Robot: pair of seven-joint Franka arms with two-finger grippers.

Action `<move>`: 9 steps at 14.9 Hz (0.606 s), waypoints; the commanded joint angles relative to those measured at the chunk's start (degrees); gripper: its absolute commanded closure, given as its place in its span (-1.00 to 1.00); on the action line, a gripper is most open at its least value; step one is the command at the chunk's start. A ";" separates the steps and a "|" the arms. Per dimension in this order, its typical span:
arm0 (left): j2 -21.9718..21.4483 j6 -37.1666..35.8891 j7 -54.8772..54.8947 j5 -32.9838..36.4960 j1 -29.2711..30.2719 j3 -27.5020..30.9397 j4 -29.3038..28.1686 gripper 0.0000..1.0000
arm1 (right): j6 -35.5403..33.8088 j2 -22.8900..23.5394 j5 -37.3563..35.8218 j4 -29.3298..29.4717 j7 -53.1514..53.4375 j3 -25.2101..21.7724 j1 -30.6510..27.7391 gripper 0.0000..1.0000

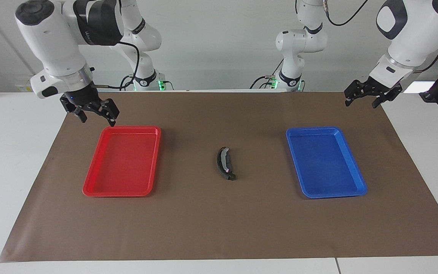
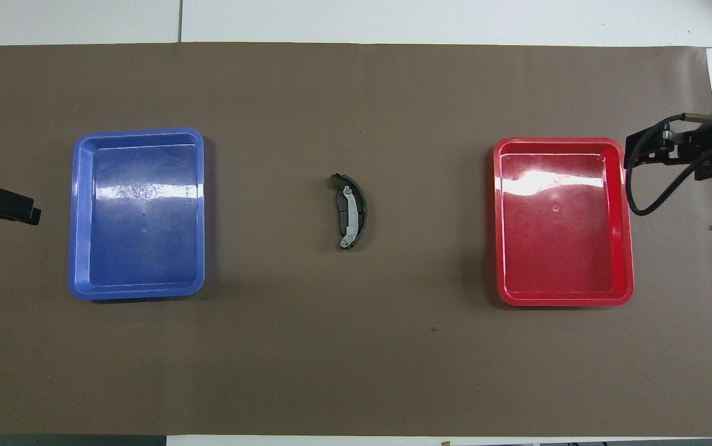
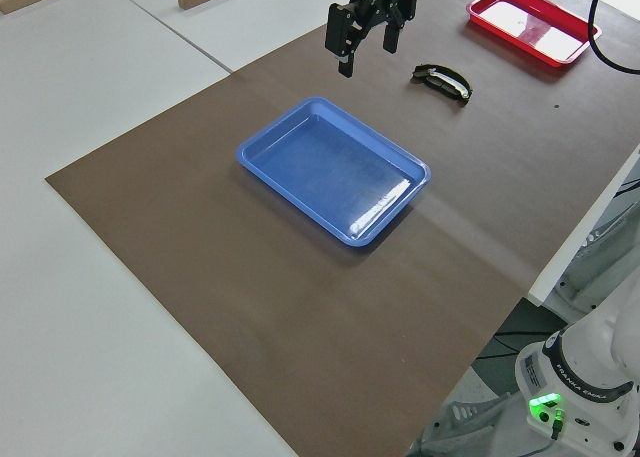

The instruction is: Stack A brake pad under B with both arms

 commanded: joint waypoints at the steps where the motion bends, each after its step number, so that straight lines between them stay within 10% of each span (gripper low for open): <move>1: 0.28 -0.82 0.53 -0.42 0.88 -0.54 0.87 -0.98 | -3.77 -2.78 -0.05 -1.10 -3.28 1.02 -3.23 -1.00; 9: 0.28 -0.82 0.53 -0.42 0.88 -0.54 0.87 -0.98 | -6.33 -3.93 0.39 -1.10 -4.96 3.13 -6.83 -1.00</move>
